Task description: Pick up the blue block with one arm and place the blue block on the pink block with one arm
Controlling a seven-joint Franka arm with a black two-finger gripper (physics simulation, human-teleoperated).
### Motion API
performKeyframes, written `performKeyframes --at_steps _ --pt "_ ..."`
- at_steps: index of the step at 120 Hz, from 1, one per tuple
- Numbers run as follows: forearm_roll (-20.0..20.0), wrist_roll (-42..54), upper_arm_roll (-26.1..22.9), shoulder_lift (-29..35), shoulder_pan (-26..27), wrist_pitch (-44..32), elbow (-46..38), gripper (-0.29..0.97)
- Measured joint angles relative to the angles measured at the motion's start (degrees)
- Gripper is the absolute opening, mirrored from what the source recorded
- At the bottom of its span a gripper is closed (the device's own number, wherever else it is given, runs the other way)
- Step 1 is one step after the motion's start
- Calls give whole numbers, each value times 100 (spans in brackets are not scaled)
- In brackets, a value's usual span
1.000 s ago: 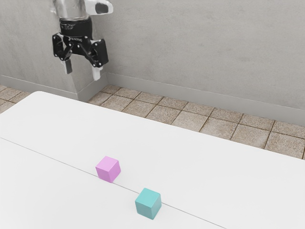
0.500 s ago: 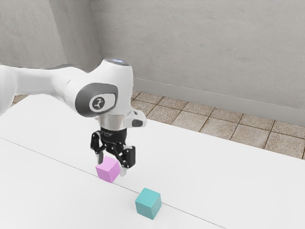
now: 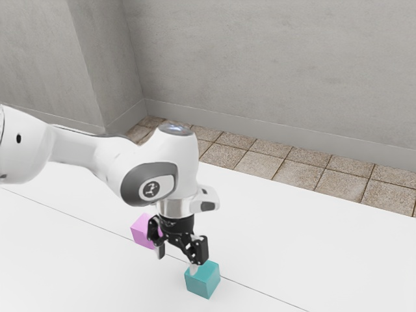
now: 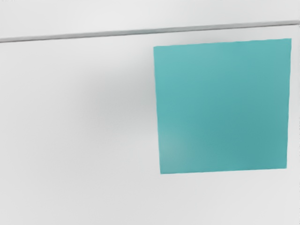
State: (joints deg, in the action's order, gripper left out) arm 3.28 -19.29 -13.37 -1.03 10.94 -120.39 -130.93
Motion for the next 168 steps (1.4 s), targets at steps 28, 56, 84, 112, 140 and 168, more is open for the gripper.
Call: performKeyframes --at_steps 28,56,84,112,140,168 --pt "-33 -331 -292 504 -103 340 -11 68" --pt "176 -593 -324 572 158 53 -612 68" --pt "304 -770 -310 321 179 -480 -595 68" --pt "278 -894 -287 -138 145 -870 -526 68" --pt "179 -972 -177 -432 86 -1078 -343 68" --pt "60 -1030 -175 -763 108 -1152 -102 68"
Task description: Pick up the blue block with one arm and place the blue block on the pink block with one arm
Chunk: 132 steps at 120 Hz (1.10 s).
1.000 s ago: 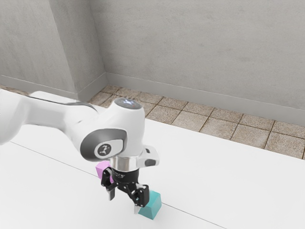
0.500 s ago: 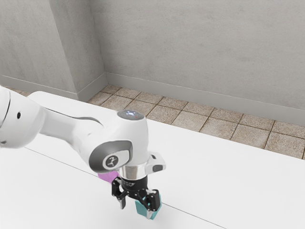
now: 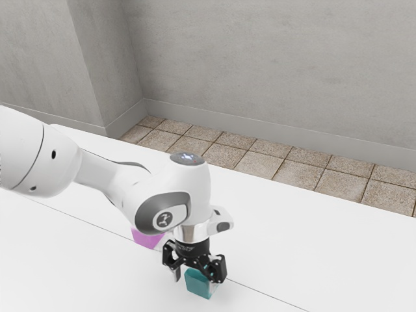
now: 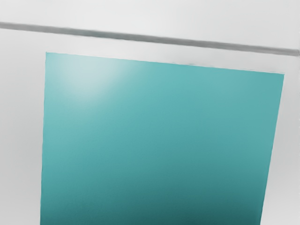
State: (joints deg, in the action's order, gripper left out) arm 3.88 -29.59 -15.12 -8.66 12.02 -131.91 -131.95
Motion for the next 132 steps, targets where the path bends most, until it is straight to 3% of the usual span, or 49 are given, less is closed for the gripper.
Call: performKeyframes --at_steps 67,91,132 --pt "-147 -75 10 -314 -37 -30 354 68" --pt "-327 -88 9 -406 -112 -19 379 52" --pt "-504 -110 9 -382 -113 -1 379 40"
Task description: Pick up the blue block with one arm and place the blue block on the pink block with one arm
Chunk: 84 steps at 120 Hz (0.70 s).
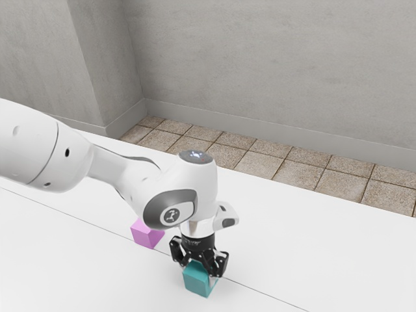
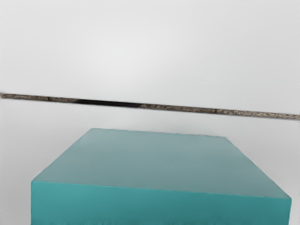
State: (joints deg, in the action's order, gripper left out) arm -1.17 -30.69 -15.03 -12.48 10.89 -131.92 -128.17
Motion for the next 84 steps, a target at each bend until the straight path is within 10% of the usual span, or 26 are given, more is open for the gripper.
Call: performKeyframes --at_steps 84 --pt "-534 689 4 732 -1513 791 313 33"
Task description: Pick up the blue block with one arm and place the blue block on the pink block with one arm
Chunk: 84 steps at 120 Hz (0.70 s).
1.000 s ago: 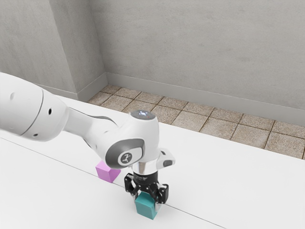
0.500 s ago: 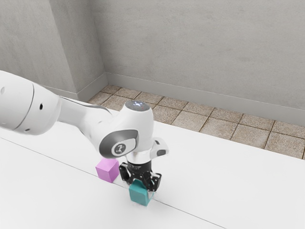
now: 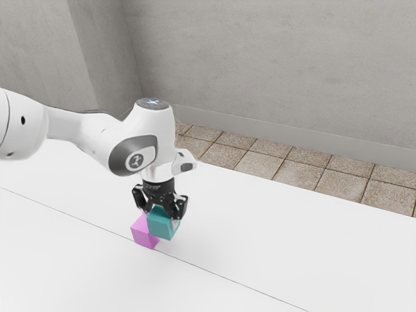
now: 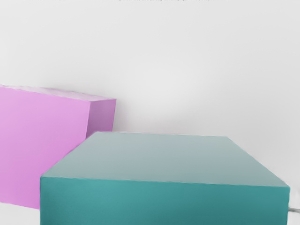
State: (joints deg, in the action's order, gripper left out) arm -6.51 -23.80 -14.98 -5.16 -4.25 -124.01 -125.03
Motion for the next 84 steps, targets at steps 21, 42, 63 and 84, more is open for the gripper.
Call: performKeyframes --at_steps 21,42,63,84 --pt "10 373 0 -15 -330 151 115 32" --pt "25 698 1 -31 -490 218 143 32" --pt "115 974 0 -48 -687 227 139 32" --pt "239 1321 0 -102 -743 171 128 32"
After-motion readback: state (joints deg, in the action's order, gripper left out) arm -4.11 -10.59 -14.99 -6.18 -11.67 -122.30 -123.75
